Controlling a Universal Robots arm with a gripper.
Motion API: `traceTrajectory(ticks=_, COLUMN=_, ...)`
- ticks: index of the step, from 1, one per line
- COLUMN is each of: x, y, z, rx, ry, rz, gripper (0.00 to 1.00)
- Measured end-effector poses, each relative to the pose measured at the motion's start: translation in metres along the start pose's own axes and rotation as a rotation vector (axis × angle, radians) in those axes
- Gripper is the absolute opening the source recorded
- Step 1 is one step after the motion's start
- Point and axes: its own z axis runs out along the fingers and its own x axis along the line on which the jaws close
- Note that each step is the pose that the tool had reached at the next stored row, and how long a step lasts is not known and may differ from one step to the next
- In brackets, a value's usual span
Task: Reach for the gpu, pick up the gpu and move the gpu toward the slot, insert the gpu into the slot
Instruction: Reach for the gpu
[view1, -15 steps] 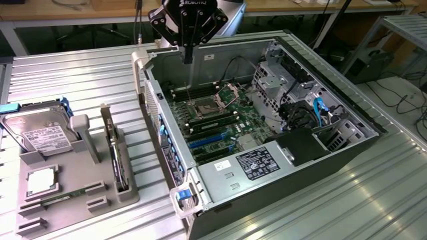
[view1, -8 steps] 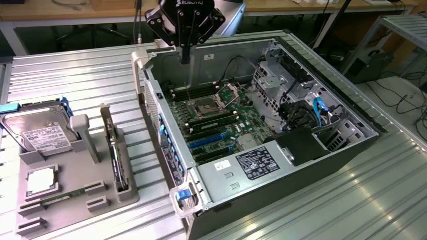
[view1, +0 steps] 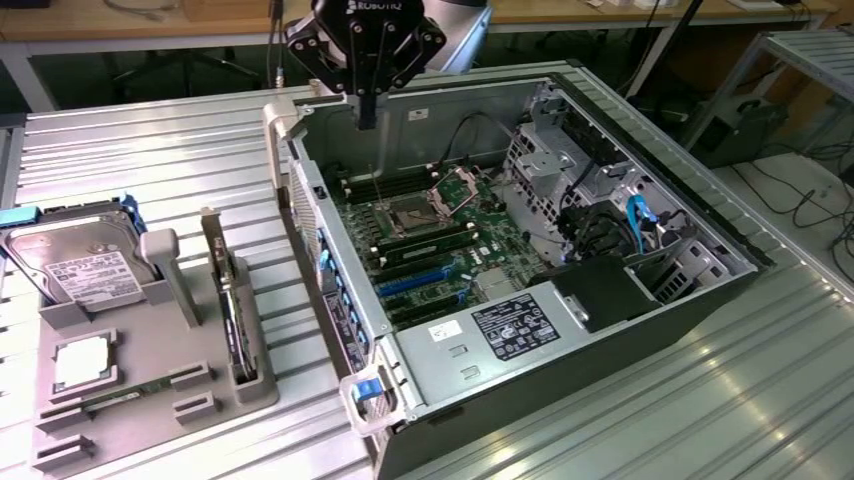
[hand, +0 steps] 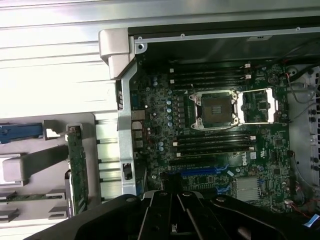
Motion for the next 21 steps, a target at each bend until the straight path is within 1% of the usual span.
traceTrajectory(ticks=21, x=0.0104, y=-0.0026, z=-0.0004, rx=0.0000, ry=0.0000, rz=0.000, gripper=0.11)
